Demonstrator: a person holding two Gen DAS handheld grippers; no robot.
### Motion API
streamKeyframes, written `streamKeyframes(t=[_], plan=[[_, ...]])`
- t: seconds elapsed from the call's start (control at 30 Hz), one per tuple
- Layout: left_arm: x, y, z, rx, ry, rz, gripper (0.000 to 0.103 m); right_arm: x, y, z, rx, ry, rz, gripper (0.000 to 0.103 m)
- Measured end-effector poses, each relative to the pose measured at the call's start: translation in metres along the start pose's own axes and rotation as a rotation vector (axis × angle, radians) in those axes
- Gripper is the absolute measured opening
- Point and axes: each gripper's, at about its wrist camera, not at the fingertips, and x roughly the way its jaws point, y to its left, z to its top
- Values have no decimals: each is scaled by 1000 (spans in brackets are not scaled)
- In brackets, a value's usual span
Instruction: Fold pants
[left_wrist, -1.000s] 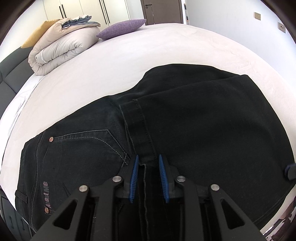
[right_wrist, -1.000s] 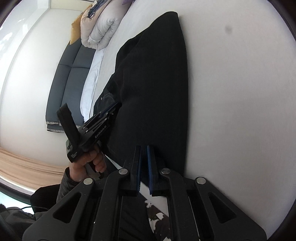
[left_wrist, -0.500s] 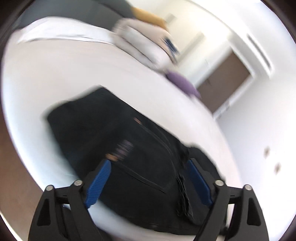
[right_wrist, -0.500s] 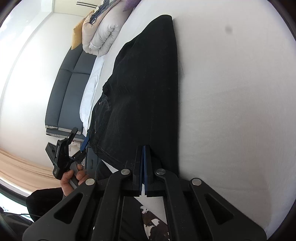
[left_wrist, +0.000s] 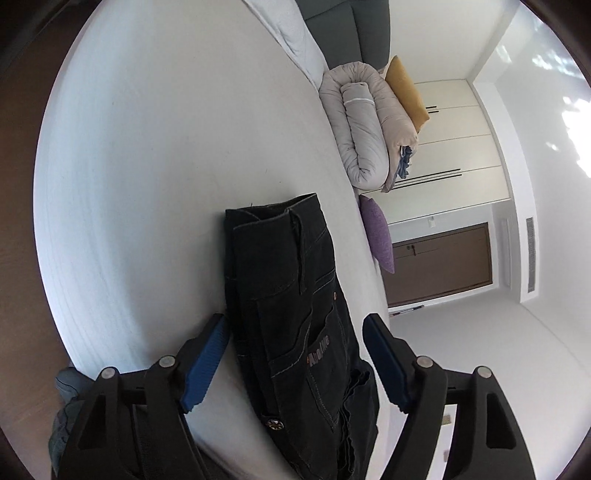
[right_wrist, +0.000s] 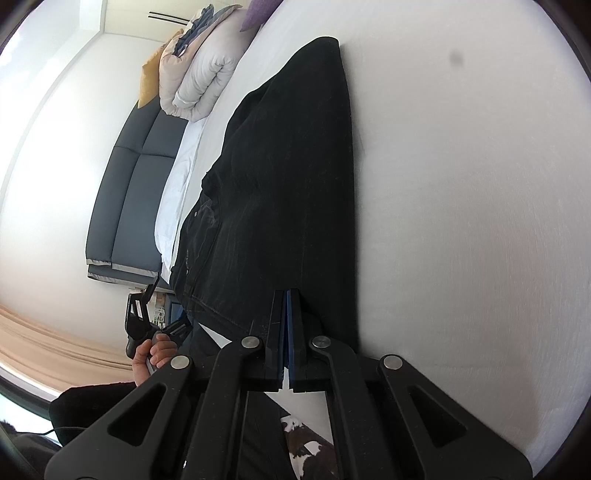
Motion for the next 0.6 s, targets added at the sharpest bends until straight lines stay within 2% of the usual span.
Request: streamKeyframes(t=[0.27,0.37,0.47,0.53,0.6], plan=[[2,23,8,-125,7,-106,69,-9,0,-4,-2,-3,-3,0],[4,29,11,-158,4,-127,59,-9,1,-4,-6,-5,-4,0],[10,27,16,-164,4,-122,44,-10,1,-4,-6,-5,-4,0],[16,26,17,-162,7,-115,30,-10,2,-3,-8,-5,-6,0],[21,27,18,-163,14,-105,22,-10,3,-3,-9,-5,-12,0]])
